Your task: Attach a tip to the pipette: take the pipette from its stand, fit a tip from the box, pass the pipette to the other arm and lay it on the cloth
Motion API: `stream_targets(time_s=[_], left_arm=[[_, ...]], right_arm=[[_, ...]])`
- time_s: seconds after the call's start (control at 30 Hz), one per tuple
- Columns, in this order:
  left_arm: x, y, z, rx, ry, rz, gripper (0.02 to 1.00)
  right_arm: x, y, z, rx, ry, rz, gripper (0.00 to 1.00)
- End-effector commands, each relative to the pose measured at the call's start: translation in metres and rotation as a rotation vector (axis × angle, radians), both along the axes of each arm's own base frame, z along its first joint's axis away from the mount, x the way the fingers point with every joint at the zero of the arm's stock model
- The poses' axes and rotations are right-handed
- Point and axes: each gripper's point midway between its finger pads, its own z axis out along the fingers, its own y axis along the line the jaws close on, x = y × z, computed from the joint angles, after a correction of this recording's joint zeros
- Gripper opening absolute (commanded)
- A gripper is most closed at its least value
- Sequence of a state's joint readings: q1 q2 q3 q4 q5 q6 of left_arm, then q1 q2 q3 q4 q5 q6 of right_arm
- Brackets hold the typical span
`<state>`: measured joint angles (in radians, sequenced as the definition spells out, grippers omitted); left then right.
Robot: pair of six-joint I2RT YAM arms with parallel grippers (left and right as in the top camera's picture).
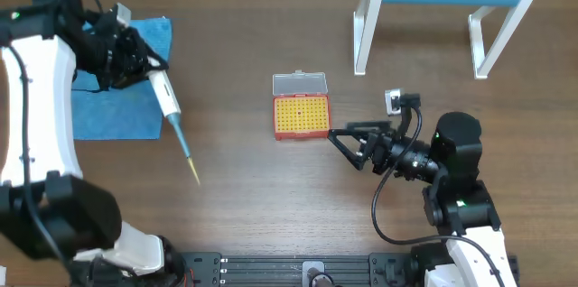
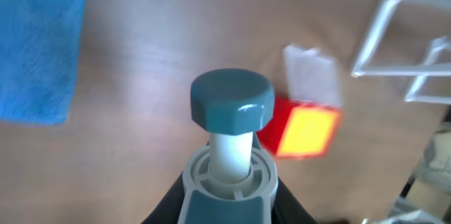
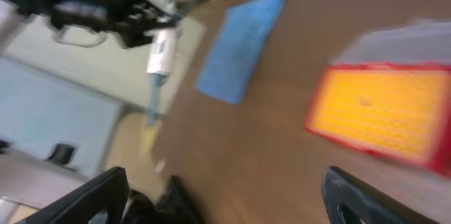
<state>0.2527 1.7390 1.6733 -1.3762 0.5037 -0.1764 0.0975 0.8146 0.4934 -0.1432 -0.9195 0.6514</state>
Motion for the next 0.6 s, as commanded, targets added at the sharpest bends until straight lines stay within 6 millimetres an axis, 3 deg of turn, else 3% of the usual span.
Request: stream_targets(time_s=[0.03, 0.3, 0.6], left_arm=[[-0.008, 0.008, -0.021, 0.046, 0.084, -0.076, 0.027], [-0.01, 0.016, -0.025, 0.096, 0.094, -0.094, 0.025], [-0.008, 0.026, -0.029, 0.167, 0.07, -0.14, 0.025]], right_arm=[[0.026, -0.048, -0.033, -0.289, -0.036, -0.283, 0.886], [0.045, -0.103, -0.036, -0.51, -0.092, -0.56, 0.886], [0.046, -0.106, -0.038, -0.52, -0.086, -0.574, 0.886]])
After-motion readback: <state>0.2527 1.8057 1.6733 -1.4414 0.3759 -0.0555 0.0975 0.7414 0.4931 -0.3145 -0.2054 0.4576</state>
